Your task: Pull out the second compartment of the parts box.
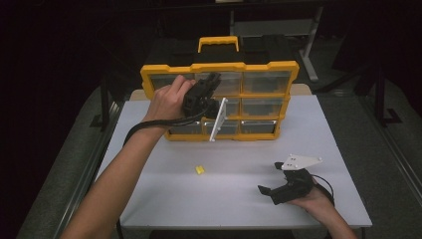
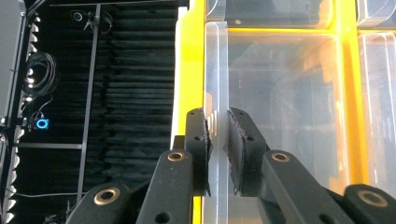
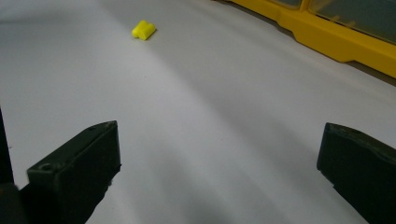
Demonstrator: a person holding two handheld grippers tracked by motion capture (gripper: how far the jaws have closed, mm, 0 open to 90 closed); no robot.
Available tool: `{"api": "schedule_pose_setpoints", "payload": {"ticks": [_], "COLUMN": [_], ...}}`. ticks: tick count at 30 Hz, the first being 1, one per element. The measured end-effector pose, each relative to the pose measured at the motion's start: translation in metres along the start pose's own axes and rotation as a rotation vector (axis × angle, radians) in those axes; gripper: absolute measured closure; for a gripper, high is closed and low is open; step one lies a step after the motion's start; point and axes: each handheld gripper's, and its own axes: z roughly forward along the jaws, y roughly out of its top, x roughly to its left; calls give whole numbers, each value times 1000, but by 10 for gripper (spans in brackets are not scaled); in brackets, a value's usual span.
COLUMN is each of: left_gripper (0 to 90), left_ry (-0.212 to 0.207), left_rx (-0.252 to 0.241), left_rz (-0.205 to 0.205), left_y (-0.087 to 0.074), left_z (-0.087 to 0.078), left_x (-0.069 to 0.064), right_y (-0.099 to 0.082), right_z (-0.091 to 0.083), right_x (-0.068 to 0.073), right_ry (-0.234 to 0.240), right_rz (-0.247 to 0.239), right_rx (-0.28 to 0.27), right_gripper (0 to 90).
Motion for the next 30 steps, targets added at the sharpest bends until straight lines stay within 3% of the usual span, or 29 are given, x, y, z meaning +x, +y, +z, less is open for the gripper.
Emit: {"api": "schedule_pose_setpoints", "payload": {"ticks": [30], "left_gripper": [798], "left_ry": [7], "left_rx": [-33], "left_rz": [4], "left_y": [5], "left_z": [-19], "left_x": [0], "right_y": [0], "right_z": [0], "right_x": [0], "right_ry": [2], "right_rz": [2], "right_rx": [-2], "right_gripper": [0]}}
